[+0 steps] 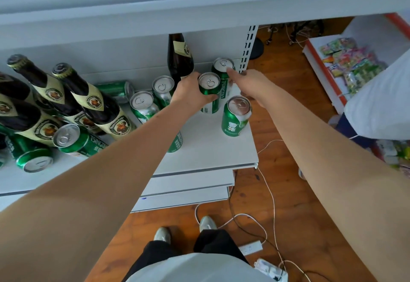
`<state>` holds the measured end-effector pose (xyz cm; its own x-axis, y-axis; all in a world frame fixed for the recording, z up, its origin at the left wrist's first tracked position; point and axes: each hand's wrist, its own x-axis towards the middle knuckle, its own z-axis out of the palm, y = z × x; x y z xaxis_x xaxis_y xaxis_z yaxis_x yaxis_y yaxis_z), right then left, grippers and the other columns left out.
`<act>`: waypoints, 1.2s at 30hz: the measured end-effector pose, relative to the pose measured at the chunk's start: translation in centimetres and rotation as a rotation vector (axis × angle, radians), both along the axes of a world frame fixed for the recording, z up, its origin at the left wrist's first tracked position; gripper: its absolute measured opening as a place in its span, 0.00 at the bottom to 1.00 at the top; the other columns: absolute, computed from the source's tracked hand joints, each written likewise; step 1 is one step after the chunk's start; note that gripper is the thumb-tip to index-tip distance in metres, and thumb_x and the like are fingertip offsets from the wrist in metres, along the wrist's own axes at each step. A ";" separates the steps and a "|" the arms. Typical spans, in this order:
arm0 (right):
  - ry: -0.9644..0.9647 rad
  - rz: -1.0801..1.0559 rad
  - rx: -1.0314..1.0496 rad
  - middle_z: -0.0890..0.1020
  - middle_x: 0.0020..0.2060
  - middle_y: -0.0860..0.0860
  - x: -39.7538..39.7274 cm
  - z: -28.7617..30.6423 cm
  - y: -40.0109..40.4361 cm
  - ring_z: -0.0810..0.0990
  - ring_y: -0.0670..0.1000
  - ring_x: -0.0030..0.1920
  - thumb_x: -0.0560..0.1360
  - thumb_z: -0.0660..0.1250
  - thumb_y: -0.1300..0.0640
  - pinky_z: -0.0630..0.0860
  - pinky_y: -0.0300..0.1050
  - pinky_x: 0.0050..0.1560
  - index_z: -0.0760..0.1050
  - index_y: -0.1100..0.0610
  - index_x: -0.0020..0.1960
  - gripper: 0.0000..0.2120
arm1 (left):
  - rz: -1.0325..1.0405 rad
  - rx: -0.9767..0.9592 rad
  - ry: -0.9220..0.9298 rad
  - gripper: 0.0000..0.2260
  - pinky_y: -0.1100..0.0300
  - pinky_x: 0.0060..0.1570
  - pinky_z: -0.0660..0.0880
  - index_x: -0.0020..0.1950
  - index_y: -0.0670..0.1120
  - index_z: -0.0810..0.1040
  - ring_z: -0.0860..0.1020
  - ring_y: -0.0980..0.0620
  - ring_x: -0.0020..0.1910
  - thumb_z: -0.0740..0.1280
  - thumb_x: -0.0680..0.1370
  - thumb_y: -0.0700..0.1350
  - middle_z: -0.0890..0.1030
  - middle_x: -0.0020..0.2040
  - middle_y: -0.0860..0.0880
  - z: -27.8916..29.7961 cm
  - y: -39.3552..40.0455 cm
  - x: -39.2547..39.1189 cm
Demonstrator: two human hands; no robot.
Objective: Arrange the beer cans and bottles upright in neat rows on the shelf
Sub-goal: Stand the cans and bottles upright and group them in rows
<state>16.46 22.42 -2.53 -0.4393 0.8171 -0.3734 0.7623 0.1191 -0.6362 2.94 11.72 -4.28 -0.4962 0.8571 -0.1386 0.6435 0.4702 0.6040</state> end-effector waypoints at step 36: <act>0.250 -0.074 -0.250 0.63 0.76 0.50 1.7 0.0 -3.5 0.62 0.53 0.75 0.81 0.48 0.37 0.59 0.52 0.74 0.56 0.51 0.78 0.30 | 0.061 -0.083 -0.627 0.42 0.48 0.59 0.79 0.79 0.48 0.56 0.80 0.44 0.57 0.72 0.72 0.56 0.77 0.64 0.43 -1.2 0.1 1.9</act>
